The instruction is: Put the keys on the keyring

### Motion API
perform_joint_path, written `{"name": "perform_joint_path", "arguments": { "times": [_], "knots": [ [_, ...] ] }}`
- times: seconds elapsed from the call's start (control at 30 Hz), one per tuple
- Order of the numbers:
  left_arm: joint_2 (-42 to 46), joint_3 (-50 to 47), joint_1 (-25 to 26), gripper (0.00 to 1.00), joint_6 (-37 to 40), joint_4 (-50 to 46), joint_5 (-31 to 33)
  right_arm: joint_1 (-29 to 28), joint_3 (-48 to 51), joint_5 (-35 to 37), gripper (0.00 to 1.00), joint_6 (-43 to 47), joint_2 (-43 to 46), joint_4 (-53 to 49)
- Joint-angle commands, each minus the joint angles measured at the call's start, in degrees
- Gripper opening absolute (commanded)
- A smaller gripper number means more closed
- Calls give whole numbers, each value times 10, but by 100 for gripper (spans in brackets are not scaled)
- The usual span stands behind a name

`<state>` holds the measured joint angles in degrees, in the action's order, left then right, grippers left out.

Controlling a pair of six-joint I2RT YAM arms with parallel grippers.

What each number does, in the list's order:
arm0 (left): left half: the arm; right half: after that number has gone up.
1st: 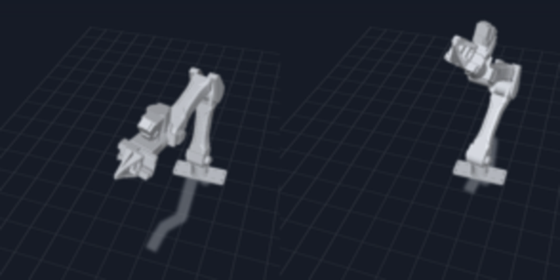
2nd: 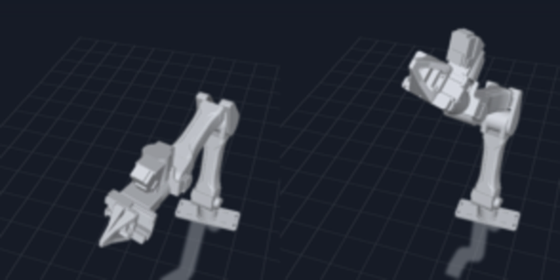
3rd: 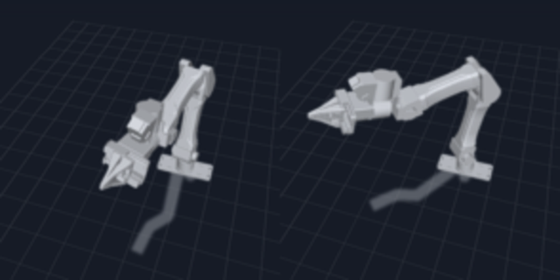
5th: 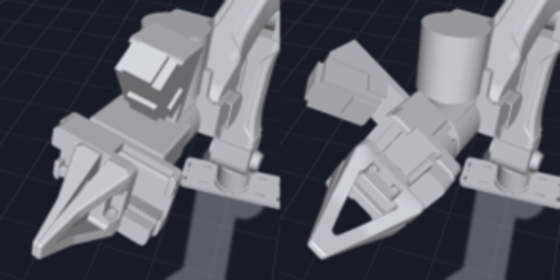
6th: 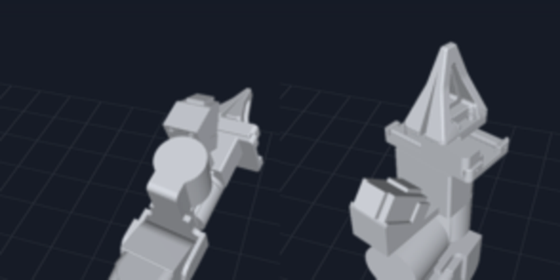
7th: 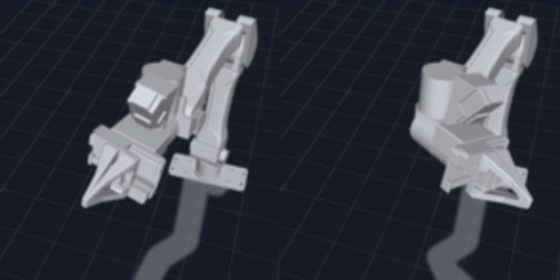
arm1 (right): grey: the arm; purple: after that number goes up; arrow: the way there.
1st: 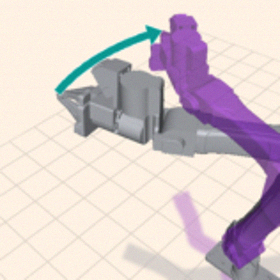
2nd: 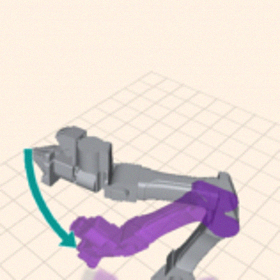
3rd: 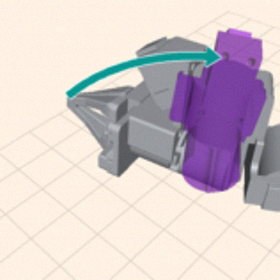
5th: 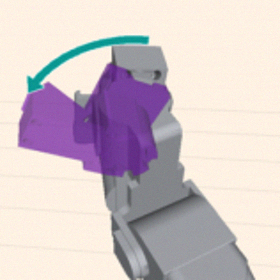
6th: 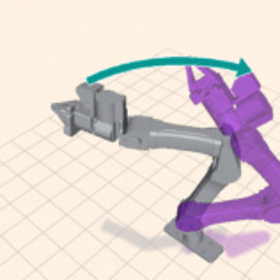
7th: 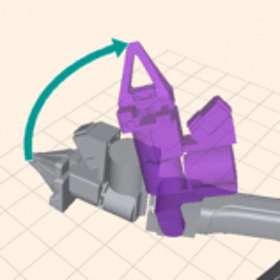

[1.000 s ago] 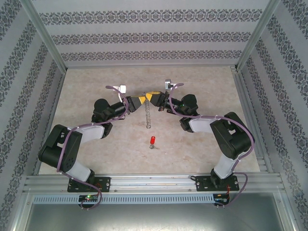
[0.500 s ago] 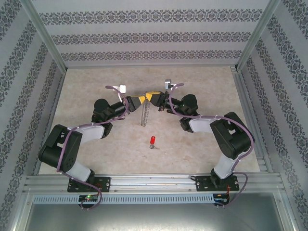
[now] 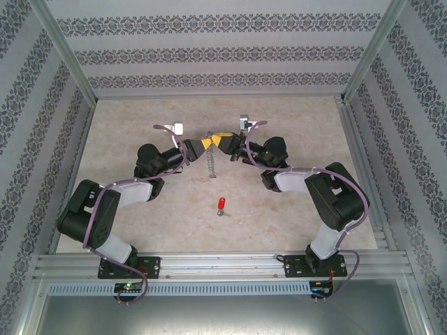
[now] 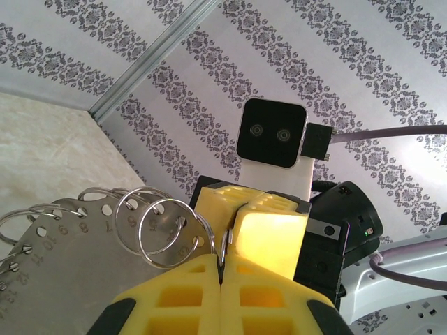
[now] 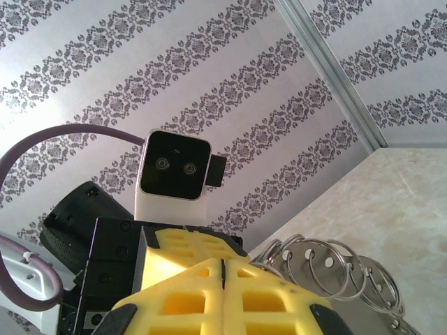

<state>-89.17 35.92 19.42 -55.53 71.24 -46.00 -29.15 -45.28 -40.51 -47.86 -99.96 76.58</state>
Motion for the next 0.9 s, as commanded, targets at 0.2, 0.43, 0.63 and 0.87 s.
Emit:
{"name": "perform_joint_path", "arguments": {
  "times": [0.2, 0.43, 0.63, 0.87],
  "knots": [
    [28, 57, 10, 0, 109, -117, -85, 50, 23, 0, 39, -40, 22, 27],
    [94, 110, 10, 0, 351, -452, -100, 81, 47, -43, 43, -61, 38, 26],
    [119, 166, 10, 0, 504, -667, -69, 80, 48, -86, 43, -61, 33, 28],
    [113, 210, 10, 0, 582, -786, -30, 59, 42, -138, 42, -47, 28, 28]
  ]
}}
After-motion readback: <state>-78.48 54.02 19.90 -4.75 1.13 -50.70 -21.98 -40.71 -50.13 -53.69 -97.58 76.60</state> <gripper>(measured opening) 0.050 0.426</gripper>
